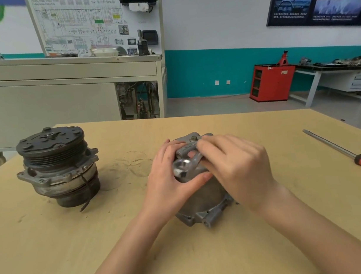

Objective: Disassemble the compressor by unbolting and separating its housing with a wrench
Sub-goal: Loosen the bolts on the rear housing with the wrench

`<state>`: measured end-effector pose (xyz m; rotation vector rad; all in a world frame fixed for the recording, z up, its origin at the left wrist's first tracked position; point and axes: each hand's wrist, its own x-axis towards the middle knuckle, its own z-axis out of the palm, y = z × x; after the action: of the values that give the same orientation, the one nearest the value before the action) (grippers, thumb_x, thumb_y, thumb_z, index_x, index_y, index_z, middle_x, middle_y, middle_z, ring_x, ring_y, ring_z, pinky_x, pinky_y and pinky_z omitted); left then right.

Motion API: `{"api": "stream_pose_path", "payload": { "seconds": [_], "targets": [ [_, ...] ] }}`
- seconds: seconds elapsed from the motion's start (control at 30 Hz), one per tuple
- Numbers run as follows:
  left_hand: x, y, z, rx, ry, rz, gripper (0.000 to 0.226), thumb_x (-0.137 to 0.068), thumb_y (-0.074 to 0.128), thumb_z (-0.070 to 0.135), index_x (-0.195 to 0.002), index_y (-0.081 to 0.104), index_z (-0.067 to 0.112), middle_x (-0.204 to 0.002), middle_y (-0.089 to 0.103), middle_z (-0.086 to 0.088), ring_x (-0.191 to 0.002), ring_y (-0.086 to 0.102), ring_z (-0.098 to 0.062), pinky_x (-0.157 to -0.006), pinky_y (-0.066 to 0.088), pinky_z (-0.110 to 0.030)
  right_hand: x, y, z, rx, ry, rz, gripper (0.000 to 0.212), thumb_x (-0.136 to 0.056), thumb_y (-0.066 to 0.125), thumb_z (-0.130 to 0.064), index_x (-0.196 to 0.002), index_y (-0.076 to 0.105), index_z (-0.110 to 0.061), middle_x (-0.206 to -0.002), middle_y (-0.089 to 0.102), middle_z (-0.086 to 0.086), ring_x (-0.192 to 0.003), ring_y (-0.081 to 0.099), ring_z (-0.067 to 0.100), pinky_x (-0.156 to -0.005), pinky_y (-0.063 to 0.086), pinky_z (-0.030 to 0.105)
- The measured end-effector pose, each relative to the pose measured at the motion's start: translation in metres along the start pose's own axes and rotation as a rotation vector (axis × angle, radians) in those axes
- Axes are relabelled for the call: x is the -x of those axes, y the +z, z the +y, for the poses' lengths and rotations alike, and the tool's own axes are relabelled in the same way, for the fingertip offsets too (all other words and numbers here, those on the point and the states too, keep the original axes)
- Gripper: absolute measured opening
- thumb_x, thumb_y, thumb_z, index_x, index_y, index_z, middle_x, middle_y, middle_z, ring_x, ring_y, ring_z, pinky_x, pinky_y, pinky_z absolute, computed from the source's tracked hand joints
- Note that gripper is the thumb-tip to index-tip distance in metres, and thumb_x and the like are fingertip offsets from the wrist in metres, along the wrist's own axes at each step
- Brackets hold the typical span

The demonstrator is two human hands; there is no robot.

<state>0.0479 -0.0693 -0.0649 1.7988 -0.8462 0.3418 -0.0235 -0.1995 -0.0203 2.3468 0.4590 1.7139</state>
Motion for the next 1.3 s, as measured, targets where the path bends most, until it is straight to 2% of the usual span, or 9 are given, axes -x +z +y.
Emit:
{"api": "stream_pose_path", "payload": {
  "seconds": [0.2,0.37,0.47,0.57,0.7,0.77,0.9,1.1,1.3],
  "targets": [
    [-0.004,0.002,0.000,0.045,0.002,0.019,0.052,-0.058,0.061,0.060,-0.105,0.042,0.049,-0.119,0.043,0.033,-0.132,0.035,-0.002,-0.106,0.026,-0.017,0.004,0.007,-0.013,0.140,0.020,-0.004,0.008,-0.074,0.074,-0.001,-0.074,0.070,-0.008,-0.068,0.065,0.006,-0.056,0.059,0.023,-0.051,0.050,0.027],
    [-0.001,0.003,-0.006,0.039,0.042,0.061,0.054,-0.063,0.070,0.052,-0.111,0.047,0.044,-0.122,0.048,0.029,-0.135,0.039,-0.010,-0.111,0.035,-0.031,0.009,0.007,-0.016,0.134,0.025,-0.005,0.005,-0.079,0.070,-0.001,-0.078,0.072,-0.006,-0.077,0.070,0.010,-0.063,0.063,0.025,-0.058,0.052,0.029],
    [0.000,0.002,-0.007,-0.004,0.011,0.018,0.065,-0.065,0.069,0.058,-0.121,0.049,0.030,-0.128,0.049,0.018,-0.135,0.039,-0.014,-0.108,0.038,-0.043,0.014,0.003,0.002,-0.035,0.030,0.015,0.006,-0.084,0.070,-0.009,-0.082,0.072,-0.004,-0.082,0.071,0.011,-0.068,0.065,0.026,-0.061,0.052,0.031],
    [0.001,0.001,-0.003,-0.027,-0.049,0.009,0.072,-0.062,0.065,0.067,-0.123,0.047,0.033,-0.128,0.044,0.023,-0.135,0.037,-0.010,-0.110,0.036,-0.041,0.025,0.001,0.038,-0.417,0.331,0.049,0.027,-0.096,0.054,-0.024,-0.088,0.072,-0.004,-0.084,0.072,0.006,-0.072,0.068,0.020,-0.063,0.055,0.034],
    [0.001,0.001,-0.002,-0.016,-0.045,0.008,0.070,-0.064,0.070,0.058,-0.125,0.048,0.031,-0.133,0.048,0.012,-0.137,0.034,-0.009,-0.111,0.033,-0.043,0.036,0.007,0.075,-1.073,0.990,-0.012,0.027,-0.100,0.041,-0.012,-0.087,0.065,-0.012,-0.082,0.074,-0.005,-0.073,0.068,0.013,-0.071,0.054,0.025],
    [0.001,0.000,-0.001,-0.008,-0.039,0.011,0.066,-0.062,0.067,0.065,-0.119,0.044,0.041,-0.130,0.048,0.014,-0.137,0.035,-0.010,-0.111,0.034,-0.042,0.037,0.010,0.079,-1.238,1.090,-0.012,0.027,-0.099,0.040,-0.015,-0.088,0.063,-0.007,-0.084,0.074,0.002,-0.069,0.068,0.018,-0.067,0.055,0.025],
    [0.001,0.000,-0.001,-0.021,-0.040,0.010,0.067,-0.061,0.063,0.068,-0.119,0.043,0.041,-0.127,0.046,0.021,-0.136,0.034,-0.006,-0.112,0.032,-0.035,0.028,0.006,0.065,-1.070,0.908,-0.004,0.024,-0.096,0.049,-0.028,-0.090,0.067,-0.013,-0.086,0.074,0.001,-0.074,0.071,0.019,-0.069,0.057,0.026],
    [0.001,0.001,-0.003,-0.019,-0.032,0.010,0.067,-0.064,0.069,0.060,-0.122,0.044,0.036,-0.123,0.042,0.032,-0.134,0.037,-0.008,-0.109,0.036,-0.038,0.006,-0.011,0.033,-0.399,0.103,-0.074,0.023,-0.088,0.058,-0.017,-0.087,0.072,0.001,-0.082,0.071,0.012,-0.072,0.068,0.022,-0.066,0.056,0.028],
    [0.002,0.001,-0.001,0.019,-0.016,0.021,0.060,-0.066,0.062,0.061,-0.119,0.048,0.037,-0.125,0.046,0.026,-0.133,0.038,-0.005,-0.109,0.037,-0.036,0.012,-0.006,0.018,-0.248,-0.097,-0.057,0.021,-0.086,0.064,-0.016,-0.081,0.071,0.002,-0.084,0.071,0.015,-0.072,0.068,0.028,-0.063,0.055,0.031]
  ]
}}
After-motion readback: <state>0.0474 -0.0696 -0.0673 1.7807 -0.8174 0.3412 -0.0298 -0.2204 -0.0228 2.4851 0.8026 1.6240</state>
